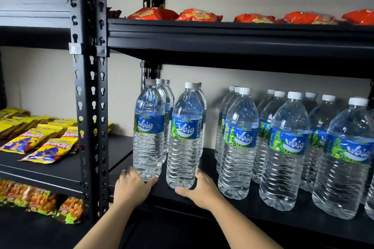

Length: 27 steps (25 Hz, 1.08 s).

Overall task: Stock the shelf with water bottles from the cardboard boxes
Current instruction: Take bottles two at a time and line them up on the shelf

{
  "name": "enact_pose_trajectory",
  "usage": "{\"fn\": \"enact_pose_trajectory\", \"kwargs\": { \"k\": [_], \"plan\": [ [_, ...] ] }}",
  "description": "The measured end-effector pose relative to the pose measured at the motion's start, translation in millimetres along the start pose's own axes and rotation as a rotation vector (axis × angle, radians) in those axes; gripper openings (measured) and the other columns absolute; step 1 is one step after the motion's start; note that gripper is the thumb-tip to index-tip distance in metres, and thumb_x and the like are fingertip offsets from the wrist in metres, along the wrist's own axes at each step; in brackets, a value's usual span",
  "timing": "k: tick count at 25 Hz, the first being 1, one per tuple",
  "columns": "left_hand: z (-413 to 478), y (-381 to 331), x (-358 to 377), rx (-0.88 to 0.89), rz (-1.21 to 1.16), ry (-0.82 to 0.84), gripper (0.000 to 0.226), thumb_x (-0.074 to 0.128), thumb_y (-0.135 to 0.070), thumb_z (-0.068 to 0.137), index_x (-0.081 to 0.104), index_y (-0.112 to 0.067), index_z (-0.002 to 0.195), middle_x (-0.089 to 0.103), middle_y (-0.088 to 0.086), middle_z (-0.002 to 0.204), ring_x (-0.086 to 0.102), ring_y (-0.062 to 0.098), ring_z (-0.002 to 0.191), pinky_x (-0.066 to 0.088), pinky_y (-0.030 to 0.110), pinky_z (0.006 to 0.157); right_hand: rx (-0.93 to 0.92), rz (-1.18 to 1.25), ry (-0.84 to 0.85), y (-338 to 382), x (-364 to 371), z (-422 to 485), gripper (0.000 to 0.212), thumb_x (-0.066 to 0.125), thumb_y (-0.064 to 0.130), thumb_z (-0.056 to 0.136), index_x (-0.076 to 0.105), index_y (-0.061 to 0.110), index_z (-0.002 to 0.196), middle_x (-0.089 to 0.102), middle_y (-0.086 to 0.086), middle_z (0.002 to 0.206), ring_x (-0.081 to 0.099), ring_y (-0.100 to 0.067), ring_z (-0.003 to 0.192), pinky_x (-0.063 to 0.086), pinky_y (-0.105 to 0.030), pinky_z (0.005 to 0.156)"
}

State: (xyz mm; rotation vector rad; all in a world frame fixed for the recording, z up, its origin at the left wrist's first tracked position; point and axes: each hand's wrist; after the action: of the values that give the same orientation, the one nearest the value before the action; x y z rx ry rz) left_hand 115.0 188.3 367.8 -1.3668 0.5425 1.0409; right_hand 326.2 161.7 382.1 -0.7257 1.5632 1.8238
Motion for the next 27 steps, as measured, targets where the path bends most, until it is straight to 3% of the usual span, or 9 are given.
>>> {"fn": "enact_pose_trajectory", "kwargs": {
  "k": [4,6,11,16,19,21,23,27],
  "plan": [
    [-20,-9,5,-0.061,0.269,0.055,0.094,0.021,-0.066,0.097,0.005,0.006,0.155,0.011,0.016,0.164,0.006,0.029,0.153,0.009,0.038,0.124,0.014,-0.159,0.077,-5,-12,-23,0.085,0.055,0.055,0.094,0.016,0.013,0.157,0.024,-0.003,0.162,0.024,-0.018,0.148,0.021,-0.030,0.117],
    [-29,-20,3,-0.098,0.372,0.092,0.091,0.019,-0.064,0.098,0.007,0.006,0.155,0.009,0.018,0.164,0.007,0.032,0.152,0.010,0.042,0.124,-0.020,-0.283,0.108,-12,-14,-34,0.077,0.039,0.055,0.100,0.013,0.012,0.159,0.014,-0.002,0.166,0.020,-0.019,0.150,0.019,-0.032,0.120],
    [-49,-43,-4,0.081,0.596,0.075,0.065,0.026,-0.057,0.100,0.056,-0.014,0.137,0.050,0.013,0.145,0.042,0.030,0.136,0.019,0.046,0.118,-0.116,-0.384,0.116,-25,-19,-49,0.062,0.028,0.047,0.105,0.022,0.014,0.158,0.016,0.005,0.165,0.012,-0.009,0.152,0.010,-0.027,0.121],
    [-68,-51,-2,0.283,0.442,0.015,0.052,0.034,-0.053,0.101,0.066,-0.015,0.117,0.063,0.004,0.126,0.055,0.024,0.121,0.040,0.034,0.101,-0.142,-0.348,0.125,-33,-25,-55,0.059,0.033,0.047,0.105,0.026,0.022,0.157,0.018,0.015,0.163,0.011,-0.002,0.150,0.012,-0.029,0.120],
    [-68,-53,8,0.331,0.343,0.137,0.071,0.033,-0.066,0.096,0.054,-0.009,0.132,0.051,0.005,0.140,0.040,0.026,0.136,0.031,0.034,0.112,-0.082,-0.257,0.171,-35,-29,-47,0.058,0.041,0.047,0.101,0.031,0.028,0.155,0.019,0.019,0.161,0.013,-0.002,0.150,0.014,-0.032,0.121],
    [-67,-53,15,0.248,0.341,0.259,0.099,0.028,-0.076,0.091,0.024,-0.001,0.155,0.020,0.013,0.163,0.011,0.030,0.152,0.011,0.039,0.123,-0.055,-0.180,0.198,-38,-31,-40,0.060,0.048,0.046,0.099,0.035,0.027,0.154,0.022,0.018,0.161,0.015,-0.001,0.149,0.013,-0.031,0.123],
    [-65,-52,20,0.193,0.331,0.304,0.111,0.025,-0.082,0.087,0.001,0.001,0.157,-0.004,0.013,0.166,-0.009,0.026,0.154,-0.002,0.040,0.125,-0.046,-0.140,0.217,-39,-31,-37,0.061,0.051,0.044,0.097,0.037,0.025,0.153,0.024,0.016,0.161,0.015,0.000,0.149,0.011,-0.031,0.123],
    [-63,-53,20,0.182,0.309,0.351,0.116,0.025,-0.085,0.083,-0.005,-0.001,0.157,-0.010,0.011,0.166,-0.015,0.024,0.153,-0.006,0.040,0.125,-0.044,-0.163,0.176,-40,-29,-39,0.062,0.050,0.046,0.096,0.037,0.026,0.153,0.025,0.018,0.160,0.016,-0.001,0.149,0.013,-0.031,0.123]
  ]
}}
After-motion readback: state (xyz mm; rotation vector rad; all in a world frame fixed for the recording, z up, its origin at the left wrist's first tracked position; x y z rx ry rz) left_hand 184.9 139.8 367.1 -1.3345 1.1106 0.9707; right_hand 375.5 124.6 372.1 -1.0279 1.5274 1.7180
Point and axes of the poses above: each hand's wrist, its own z-axis towards the middle knuckle, its own x-axis out of the palm, y = z × x
